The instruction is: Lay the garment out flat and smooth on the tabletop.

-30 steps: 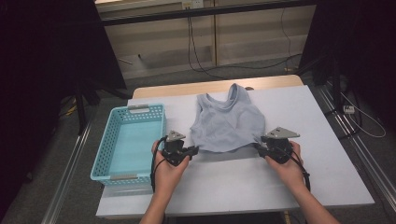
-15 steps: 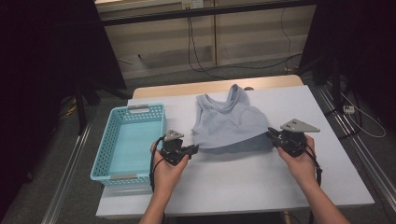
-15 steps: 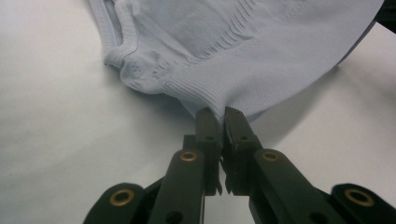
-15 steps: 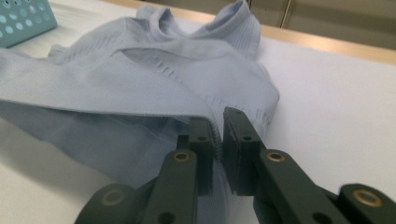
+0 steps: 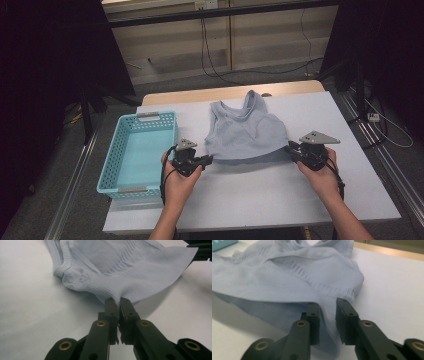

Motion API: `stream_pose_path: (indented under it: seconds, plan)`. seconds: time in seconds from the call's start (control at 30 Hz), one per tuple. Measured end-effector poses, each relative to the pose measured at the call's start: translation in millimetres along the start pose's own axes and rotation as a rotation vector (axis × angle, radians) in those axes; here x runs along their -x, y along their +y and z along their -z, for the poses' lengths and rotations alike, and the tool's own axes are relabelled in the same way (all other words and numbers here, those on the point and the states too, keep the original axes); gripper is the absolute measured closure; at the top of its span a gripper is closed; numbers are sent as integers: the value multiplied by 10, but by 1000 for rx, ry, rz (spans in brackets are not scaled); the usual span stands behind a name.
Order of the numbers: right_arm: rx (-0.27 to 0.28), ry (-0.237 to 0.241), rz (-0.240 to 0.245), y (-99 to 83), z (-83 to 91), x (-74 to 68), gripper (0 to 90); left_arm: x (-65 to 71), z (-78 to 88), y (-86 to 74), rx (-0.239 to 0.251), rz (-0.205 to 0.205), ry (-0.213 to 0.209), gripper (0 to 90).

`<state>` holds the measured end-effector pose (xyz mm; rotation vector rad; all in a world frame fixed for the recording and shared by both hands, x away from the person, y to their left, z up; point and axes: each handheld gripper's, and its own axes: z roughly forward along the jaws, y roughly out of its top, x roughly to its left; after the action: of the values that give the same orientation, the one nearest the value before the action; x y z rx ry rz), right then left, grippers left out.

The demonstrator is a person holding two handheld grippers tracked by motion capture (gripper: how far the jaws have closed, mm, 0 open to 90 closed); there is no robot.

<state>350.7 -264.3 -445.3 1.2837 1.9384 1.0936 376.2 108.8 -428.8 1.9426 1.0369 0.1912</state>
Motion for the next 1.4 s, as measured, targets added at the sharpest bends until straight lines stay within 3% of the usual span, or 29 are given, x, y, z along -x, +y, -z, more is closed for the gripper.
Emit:
stream_pose_path:
  seconds: [0.3,0.5,0.6,0.77,0.87,1.03,1.2,1.4]
  plan:
    - [-79,-16,11,-120,-35,32,617,-29,33,19,6,2,1,861]
    - [-130,-26,8,-182,-17,101,639,-52,73,28,21,15,3,861]
    - [-156,-32,28,-227,-3,108,657,-56,82,28,22,16,5,861]
    - [-146,-65,25,-274,6,178,742,-44,72,21,19,18,2,861]
    - [-132,-59,40,-260,5,179,818,-37,72,20,18,14,4,860]
    - [-108,-34,13,-190,89,229,895,-40,85,20,15,14,-5,861]
    - [-96,-31,2,-143,245,221,900,-13,90,16,3,12,-21,861]
    - [-114,-13,18,-208,405,192,900,55,72,-38,-40,6,-46,861]
